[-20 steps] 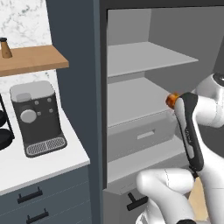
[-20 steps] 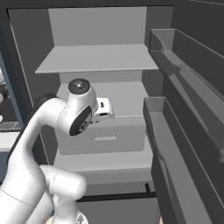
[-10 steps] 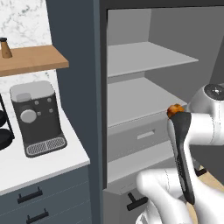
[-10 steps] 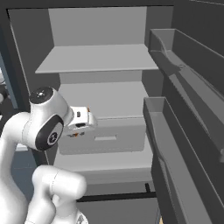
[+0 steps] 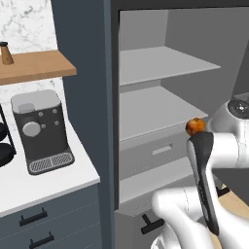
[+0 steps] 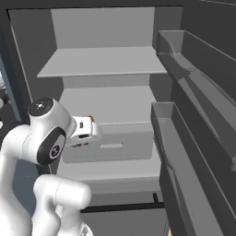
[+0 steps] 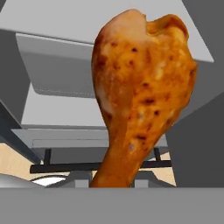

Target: Place one avocado and one chicken drumstick in each tupperware on the nearby counter, to pack two identical lunches.

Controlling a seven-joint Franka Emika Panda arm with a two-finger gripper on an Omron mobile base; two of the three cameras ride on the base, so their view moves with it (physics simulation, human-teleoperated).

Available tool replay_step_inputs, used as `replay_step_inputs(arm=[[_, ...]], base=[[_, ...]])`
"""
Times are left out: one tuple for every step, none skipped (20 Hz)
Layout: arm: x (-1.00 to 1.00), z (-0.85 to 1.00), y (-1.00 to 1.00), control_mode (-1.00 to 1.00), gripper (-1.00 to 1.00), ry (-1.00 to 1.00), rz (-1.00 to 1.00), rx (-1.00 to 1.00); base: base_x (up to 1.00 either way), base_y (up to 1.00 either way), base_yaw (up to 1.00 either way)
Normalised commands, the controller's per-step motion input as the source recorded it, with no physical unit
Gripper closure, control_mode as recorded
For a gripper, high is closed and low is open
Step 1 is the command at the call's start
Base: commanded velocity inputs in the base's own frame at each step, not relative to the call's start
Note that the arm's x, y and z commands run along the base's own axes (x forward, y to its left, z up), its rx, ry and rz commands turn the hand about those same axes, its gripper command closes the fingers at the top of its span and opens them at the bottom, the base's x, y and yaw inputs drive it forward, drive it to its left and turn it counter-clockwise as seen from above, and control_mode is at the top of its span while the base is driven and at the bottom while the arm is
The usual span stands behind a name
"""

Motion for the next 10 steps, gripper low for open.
replay_step_inputs(arm=[[-0.08,0.0,0.0,-1.0,1.0,0.0,0.0,0.0],[-0.34,0.0,0.0,-1.0,1.0,0.0,0.0,0.0],[-0.57,0.0,0.0,-1.0,1.0,0.0,0.0,0.0],[0.0,0.0,0.0,1.0,1.0,0.0,0.0,0.0],[0.0,0.0,0.0,1.0,1.0,0.0,0.0,0.0],[0.0,0.0,0.0,1.0,1.0,0.0,0.0,0.0],[0.0,0.0,0.0,1.0,1.0,0.0,0.0,0.0],[0.0,0.0,0.0,1.0,1.0,0.0,0.0,0.0],[0.0,0.0,0.0,1.0,1.0,0.0,0.0,0.0],[0.0,0.0,0.0,1.0,1.0,0.0,0.0,0.0]], base=[[0.0,0.0,0.0],[0.0,0.0,0.0],[0.0,0.0,0.0],[-0.85,0.0,0.0],[-1.0,0.05,0.0],[-1.0,0.26,0.06],[-0.99,0.47,0.12],[-1.0,0.59,0.18],[-1.0,0.65,0.23],[-0.96,0.73,0.28]])
